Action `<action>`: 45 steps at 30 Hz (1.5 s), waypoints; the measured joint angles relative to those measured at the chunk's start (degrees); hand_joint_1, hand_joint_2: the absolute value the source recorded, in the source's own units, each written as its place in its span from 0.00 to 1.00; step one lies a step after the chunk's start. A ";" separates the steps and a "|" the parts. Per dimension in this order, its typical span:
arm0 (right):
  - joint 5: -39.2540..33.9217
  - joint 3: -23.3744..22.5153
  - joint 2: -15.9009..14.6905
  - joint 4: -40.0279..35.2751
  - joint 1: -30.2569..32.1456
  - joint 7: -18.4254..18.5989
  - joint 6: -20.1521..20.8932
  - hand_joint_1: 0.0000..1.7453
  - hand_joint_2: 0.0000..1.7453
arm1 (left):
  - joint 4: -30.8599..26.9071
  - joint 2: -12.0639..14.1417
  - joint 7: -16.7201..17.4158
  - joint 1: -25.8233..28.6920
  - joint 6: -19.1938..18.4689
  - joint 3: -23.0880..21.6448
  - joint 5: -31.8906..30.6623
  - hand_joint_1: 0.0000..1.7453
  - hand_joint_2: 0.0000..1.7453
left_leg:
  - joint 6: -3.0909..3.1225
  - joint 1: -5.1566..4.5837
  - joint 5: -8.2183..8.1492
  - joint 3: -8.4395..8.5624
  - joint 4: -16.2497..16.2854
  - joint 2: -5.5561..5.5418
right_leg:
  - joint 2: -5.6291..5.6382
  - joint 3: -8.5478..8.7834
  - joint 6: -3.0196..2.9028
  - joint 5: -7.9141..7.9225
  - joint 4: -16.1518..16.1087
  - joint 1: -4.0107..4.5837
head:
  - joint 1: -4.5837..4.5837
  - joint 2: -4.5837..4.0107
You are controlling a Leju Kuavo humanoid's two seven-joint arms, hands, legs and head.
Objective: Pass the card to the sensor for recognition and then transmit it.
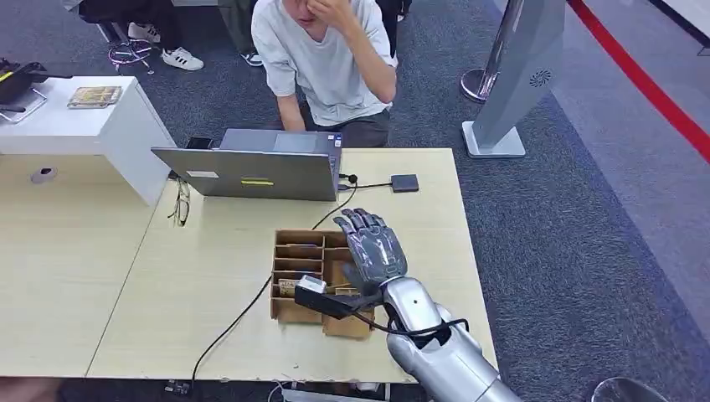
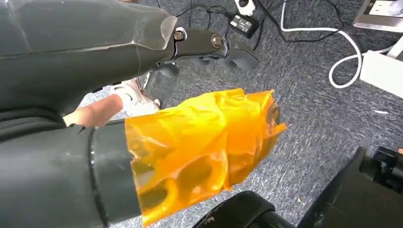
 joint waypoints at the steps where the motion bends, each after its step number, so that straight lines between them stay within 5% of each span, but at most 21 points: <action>1: 0.00 0.00 0.00 0.02 0.00 0.00 0.00 0.24 1.00 | 0.00 0.00 0.00 0.02 0.00 0.00 0.00 0.00 0.00 | 0.00 0.00 0.00 0.00 0.00 0.00 | 0.00 0.00 0.00 0.00 0.00 0.00 | 0.00 0.00; 23: 0.20 -0.31 0.00 1.38 0.00 0.17 0.00 0.31 1.00 | 0.00 0.00 0.15 0.19 0.00 0.00 0.00 0.00 0.00 | 0.00 0.00 0.00 0.00 0.00 0.00 | 0.00 0.00 0.00 0.00 0.00 0.00 | 0.00 0.00; 26: 0.20 -0.33 0.00 1.40 0.00 0.17 0.00 0.48 1.00 | 0.00 0.00 0.15 0.22 0.00 -0.02 0.00 0.00 0.00 | 0.00 0.00 0.00 0.01 0.00 0.00 | 0.00 0.00 0.00 0.00 0.00 0.00 | -0.02 0.00; 37: 0.20 -0.37 0.00 1.44 0.00 0.18 0.00 0.56 1.00 | 0.00 0.00 0.15 0.31 0.00 0.00 0.00 0.00 0.00 | 0.00 0.00 0.00 0.01 0.00 0.00 | 0.00 0.00 0.00 0.00 0.00 0.00 | 0.00 0.00; 45: 0.24 -0.46 0.00 1.46 -0.03 0.37 -0.07 0.83 1.00 | 0.00 0.00 0.26 0.32 0.00 0.00 0.02 0.00 0.00 | 0.00 0.00 0.00 0.01 0.00 0.00 | 0.00 0.00 0.00 0.00 0.00 0.00 | 0.00 0.00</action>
